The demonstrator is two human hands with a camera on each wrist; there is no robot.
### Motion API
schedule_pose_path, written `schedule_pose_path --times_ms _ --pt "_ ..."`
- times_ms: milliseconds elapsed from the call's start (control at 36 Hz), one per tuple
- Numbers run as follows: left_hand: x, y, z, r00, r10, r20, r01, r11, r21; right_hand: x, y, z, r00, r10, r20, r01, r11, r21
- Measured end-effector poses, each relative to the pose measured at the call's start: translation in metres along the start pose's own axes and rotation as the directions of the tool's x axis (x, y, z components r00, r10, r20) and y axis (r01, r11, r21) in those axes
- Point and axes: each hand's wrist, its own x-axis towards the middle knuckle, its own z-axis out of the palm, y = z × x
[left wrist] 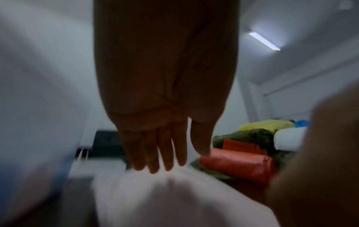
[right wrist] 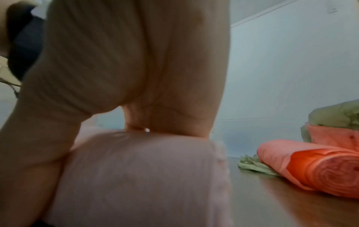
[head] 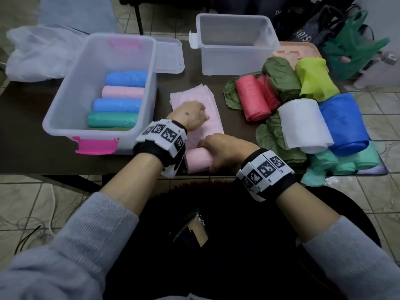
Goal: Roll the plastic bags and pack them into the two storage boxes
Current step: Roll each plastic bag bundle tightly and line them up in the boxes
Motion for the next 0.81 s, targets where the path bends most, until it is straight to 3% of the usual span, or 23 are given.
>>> schedule_pose_path --times_ms 56,111,194,528,806 --pt "-0.001 -0.01 0.014 0.99 0.037 0.138 -0.042 0.999 0.034 0.0 0.001 0.002 1.0 -0.014 -0.012 0.014 1.0 -0.022" --pt "-0.004 -0.015 0.023 0.98 0.081 0.181 -0.095 0.993 0.067 0.0 0.002 0.005 0.999 -0.034 -0.025 0.033 0.999 -0.043" --pt "-0.004 -0.018 0.024 0.978 0.086 0.189 -0.106 0.989 0.099 -0.001 0.003 0.007 0.998 -0.045 -0.035 0.042 0.996 -0.075" --pt "0.001 -0.022 0.021 0.967 0.102 0.234 -0.13 0.985 0.11 -0.005 0.001 0.008 0.995 -0.054 -0.083 0.063 0.993 0.099" --pt "0.004 -0.023 0.02 0.971 0.099 0.218 -0.113 0.992 0.053 -0.003 0.004 0.009 0.984 -0.101 -0.146 0.102 0.995 -0.002"
